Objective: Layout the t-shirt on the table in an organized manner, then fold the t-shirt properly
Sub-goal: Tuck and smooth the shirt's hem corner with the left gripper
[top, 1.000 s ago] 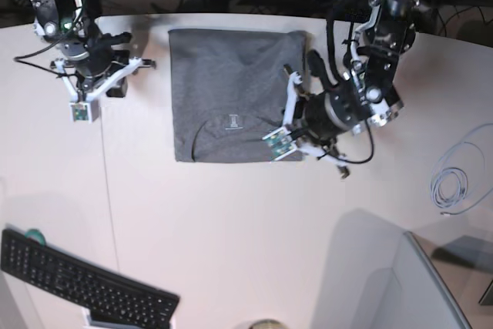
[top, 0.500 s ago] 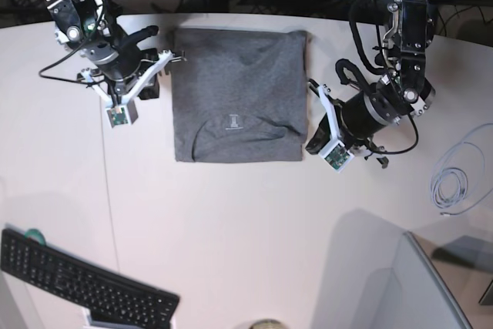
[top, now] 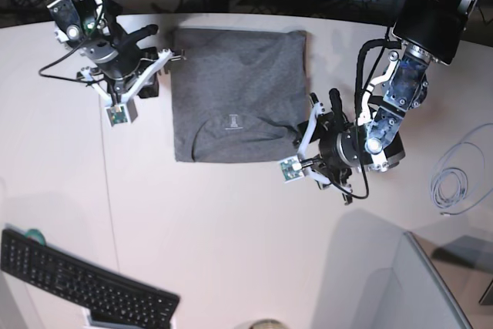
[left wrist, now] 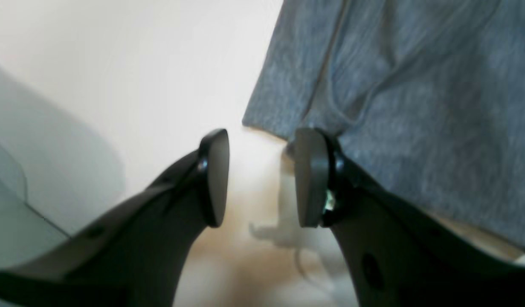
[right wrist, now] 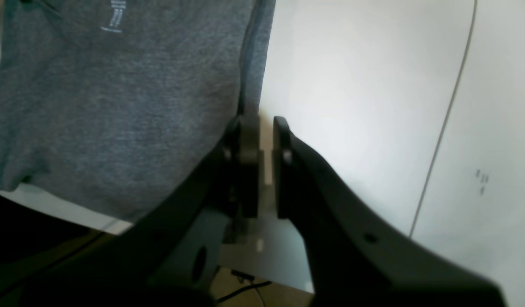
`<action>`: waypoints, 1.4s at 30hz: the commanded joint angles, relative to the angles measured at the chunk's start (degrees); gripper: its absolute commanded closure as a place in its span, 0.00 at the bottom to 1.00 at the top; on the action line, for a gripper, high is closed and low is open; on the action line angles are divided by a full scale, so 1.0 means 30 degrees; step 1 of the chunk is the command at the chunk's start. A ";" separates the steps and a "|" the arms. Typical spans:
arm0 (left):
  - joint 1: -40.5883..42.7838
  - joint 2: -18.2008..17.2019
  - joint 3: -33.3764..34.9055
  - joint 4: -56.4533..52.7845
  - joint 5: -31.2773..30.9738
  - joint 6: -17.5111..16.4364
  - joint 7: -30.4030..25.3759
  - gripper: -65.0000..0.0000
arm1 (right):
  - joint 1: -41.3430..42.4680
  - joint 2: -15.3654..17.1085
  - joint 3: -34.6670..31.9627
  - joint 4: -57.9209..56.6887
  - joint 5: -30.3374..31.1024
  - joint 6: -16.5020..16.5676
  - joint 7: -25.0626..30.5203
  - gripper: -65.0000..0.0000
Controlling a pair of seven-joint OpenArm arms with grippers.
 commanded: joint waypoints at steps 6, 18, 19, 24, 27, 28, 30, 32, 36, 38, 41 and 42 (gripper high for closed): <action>-0.0325 -0.0132 0.0187 0.0261 -0.0130 0.0120 -0.0085 0.62 | 0.0011 0.0123 0.0131 0.0283 -0.0027 -0.0022 0.0378 0.93; -0.0178 -0.0162 0.0246 0.0408 -0.0130 0.0120 -0.0056 0.63 | 0.0128 0.0123 0.0160 0.0107 -0.0027 -0.0081 0.0348 0.93; -0.0178 -0.0162 0.0363 0.0408 -0.0042 0.0120 -0.0056 0.63 | 0.0157 0.0123 0.0160 -0.0010 -0.0027 -0.0081 0.0348 0.93; -0.0178 -0.0836 0.2414 0.0935 -0.0130 0.0120 -0.0056 0.63 | 0.0186 0.0123 0.0160 -0.0538 -0.0027 -0.0081 0.0348 0.93; -0.0178 -0.0806 0.2561 0.0935 -0.0101 0.0120 -0.0056 0.63 | 0.0186 0.0123 0.0160 -0.0538 -0.0027 -0.0081 0.0348 0.93; -0.0178 -0.0806 0.2561 0.0877 -0.0042 0.0120 -0.0056 0.63 | 0.0186 0.0123 0.0160 -0.0538 -0.0027 -0.0081 0.0348 0.93; -0.0266 -0.0836 0.2532 0.0877 -0.0042 0.0120 -0.0056 0.63 | 0.0186 0.0123 0.0160 -0.0538 -0.0027 -0.0081 0.0348 0.93; -0.0354 -0.0836 0.2532 0.0672 -0.0013 0.0120 -0.0056 0.63 | 0.0186 0.0123 0.0160 -0.0538 -0.0027 -0.0081 0.0348 0.93; -0.0764 -0.0777 0.2561 -0.0676 -0.0013 0.0120 -0.0114 0.63 | 0.0186 0.0123 0.0160 -0.0538 -0.0027 -0.0081 0.0348 0.93; -0.0911 -0.0718 0.2678 -0.1116 -0.0072 0.0120 -0.0144 0.63 | 0.0186 0.0123 0.0160 -0.0538 -0.0027 -0.0081 0.0348 0.93; -0.0970 -0.0660 0.2532 -0.1204 -0.0101 0.0120 -0.0173 0.63 | 0.0186 0.0123 0.0160 -0.0538 -0.0027 -0.0081 0.0348 0.93; -0.0999 -0.0660 0.2532 -0.1233 -0.0101 0.0120 -0.0173 0.63 | 0.0186 0.0123 0.0160 -0.0538 0.0003 -0.0081 0.0348 0.93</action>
